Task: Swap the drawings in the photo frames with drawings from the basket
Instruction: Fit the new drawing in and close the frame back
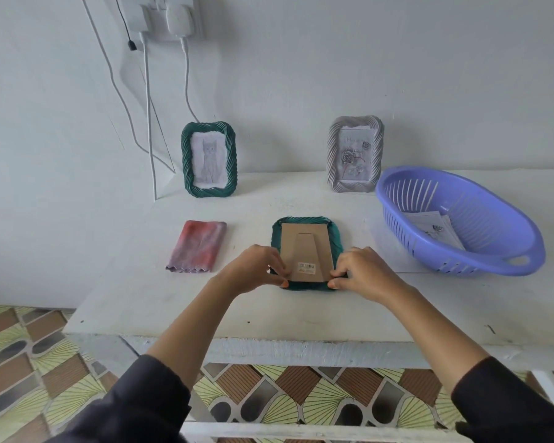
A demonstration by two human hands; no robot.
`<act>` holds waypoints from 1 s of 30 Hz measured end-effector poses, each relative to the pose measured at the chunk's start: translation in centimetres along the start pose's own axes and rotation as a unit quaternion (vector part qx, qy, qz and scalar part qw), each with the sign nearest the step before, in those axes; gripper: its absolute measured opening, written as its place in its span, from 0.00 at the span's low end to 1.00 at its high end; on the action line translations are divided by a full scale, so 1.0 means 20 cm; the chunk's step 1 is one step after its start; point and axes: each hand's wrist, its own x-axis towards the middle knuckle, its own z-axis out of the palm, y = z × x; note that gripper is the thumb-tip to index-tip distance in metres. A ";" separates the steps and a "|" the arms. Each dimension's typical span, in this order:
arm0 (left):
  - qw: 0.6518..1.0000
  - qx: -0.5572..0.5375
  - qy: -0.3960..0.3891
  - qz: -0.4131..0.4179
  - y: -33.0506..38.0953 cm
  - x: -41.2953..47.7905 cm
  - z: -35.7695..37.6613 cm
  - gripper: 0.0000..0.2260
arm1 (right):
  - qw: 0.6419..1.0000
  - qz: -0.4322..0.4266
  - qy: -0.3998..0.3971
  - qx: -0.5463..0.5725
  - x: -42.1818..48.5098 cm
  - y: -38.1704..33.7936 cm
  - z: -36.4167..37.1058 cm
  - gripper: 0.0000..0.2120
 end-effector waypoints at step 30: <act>0.994 -0.036 0.077 0.073 -0.07 -0.06 0.08 0.09 | 0.991 0.100 0.065 0.054 -0.03 -0.11 0.03 0.10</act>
